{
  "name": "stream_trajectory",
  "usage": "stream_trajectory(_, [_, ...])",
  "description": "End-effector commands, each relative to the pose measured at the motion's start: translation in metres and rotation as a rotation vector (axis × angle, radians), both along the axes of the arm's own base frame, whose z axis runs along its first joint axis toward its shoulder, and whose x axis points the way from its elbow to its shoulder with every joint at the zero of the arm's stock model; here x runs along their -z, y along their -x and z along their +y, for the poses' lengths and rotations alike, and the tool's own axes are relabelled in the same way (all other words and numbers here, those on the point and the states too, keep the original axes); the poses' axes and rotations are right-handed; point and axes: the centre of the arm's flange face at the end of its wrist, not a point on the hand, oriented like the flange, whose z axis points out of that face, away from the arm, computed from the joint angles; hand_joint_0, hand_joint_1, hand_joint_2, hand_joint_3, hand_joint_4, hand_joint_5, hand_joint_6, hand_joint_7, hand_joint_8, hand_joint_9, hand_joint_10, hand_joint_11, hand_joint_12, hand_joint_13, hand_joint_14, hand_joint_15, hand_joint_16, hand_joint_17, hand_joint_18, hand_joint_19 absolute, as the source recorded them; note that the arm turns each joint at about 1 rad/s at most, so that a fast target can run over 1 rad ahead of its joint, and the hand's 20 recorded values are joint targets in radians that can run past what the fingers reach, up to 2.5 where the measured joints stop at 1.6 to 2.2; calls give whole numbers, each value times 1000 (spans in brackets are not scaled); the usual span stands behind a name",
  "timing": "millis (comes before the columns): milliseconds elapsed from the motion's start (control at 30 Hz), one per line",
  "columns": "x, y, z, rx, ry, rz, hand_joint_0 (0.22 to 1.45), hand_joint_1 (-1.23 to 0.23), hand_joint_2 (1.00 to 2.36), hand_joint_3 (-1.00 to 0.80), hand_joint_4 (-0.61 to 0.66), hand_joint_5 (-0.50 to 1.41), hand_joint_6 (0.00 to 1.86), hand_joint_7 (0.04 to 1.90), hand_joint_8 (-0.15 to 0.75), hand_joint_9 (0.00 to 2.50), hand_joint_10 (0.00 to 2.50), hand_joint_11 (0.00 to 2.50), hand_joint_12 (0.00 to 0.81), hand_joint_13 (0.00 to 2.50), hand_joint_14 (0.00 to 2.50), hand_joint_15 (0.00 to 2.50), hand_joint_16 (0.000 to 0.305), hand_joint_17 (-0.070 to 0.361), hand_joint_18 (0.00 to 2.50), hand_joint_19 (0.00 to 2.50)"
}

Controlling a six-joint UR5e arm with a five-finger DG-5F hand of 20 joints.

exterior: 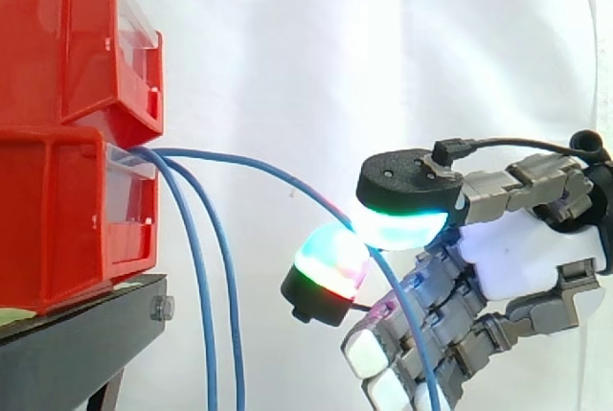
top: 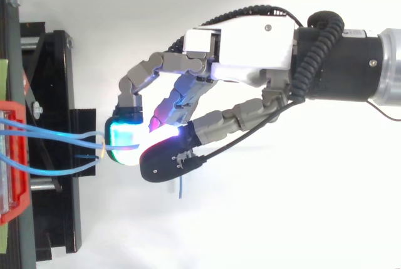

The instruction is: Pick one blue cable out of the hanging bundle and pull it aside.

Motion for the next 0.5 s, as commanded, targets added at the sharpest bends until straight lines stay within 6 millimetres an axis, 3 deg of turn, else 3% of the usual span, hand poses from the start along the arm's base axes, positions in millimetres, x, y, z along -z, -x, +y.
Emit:
stream_trajectory(0, [1,0,-1,1,0,1,463,-807,1431,-68,-151,-11,854,1106,273,963,7,219,351,893,14,397,67,151,814,417])
stream_trajectory(467, [0,0,-1,1,0,-1,463,-806,1433,-68,-152,-10,854,1103,275,981,7,215,350,897,14,408,67,150,820,416])
